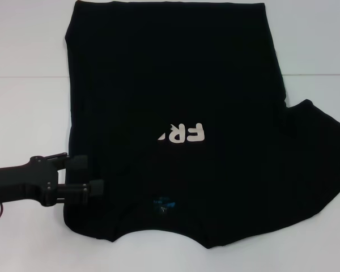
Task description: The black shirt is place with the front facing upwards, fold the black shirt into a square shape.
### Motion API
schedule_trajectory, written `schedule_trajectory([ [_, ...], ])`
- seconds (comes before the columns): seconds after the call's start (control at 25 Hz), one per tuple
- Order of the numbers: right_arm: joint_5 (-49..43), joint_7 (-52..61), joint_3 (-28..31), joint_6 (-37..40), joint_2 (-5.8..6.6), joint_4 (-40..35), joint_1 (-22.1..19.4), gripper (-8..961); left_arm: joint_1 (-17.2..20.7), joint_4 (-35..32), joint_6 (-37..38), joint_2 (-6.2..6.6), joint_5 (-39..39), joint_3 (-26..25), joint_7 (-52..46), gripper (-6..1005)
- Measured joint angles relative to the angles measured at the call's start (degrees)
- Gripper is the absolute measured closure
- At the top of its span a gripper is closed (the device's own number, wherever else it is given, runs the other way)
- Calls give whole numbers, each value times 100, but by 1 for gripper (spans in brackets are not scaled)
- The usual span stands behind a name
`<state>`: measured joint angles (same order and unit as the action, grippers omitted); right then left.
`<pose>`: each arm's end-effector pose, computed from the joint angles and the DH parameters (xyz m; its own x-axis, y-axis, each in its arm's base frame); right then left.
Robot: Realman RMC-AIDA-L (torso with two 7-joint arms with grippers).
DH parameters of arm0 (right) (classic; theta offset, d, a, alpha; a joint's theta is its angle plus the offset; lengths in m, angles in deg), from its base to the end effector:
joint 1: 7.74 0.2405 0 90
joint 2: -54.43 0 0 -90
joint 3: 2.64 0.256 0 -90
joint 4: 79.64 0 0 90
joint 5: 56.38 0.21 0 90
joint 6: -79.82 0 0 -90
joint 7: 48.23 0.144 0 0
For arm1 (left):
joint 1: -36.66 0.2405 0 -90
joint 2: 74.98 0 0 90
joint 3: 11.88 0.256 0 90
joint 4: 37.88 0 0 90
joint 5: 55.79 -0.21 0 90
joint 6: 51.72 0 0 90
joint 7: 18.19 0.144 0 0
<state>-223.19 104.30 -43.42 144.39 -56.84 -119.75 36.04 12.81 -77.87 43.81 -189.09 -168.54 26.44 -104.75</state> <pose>0.3265 0.4149 0.0798 0.2691 -0.9185 -0.2898 -0.7841 -0.0342 -0.6197 -0.2999 0.3026 0.0450 0.7139 0.4642 0.5243 0.5920 -0.8000 -0.0977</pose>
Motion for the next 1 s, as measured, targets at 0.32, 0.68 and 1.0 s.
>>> schedule_trajectory([
  [0.32, -30, -6, -50, 32, -6, 8, 32, 384, -4, 0, 0, 9, 0, 0, -10, 80],
  [0.68, -28, -5, -196, 10, -38, -8, 67, 697, -15, 0, -22, 13, 0, 0, -11, 82],
  [1.0, -17, 1, -203, 35, -55, -65, 98, 872, -34, 0, -69, 21, 0, -1, -10, 84],
])
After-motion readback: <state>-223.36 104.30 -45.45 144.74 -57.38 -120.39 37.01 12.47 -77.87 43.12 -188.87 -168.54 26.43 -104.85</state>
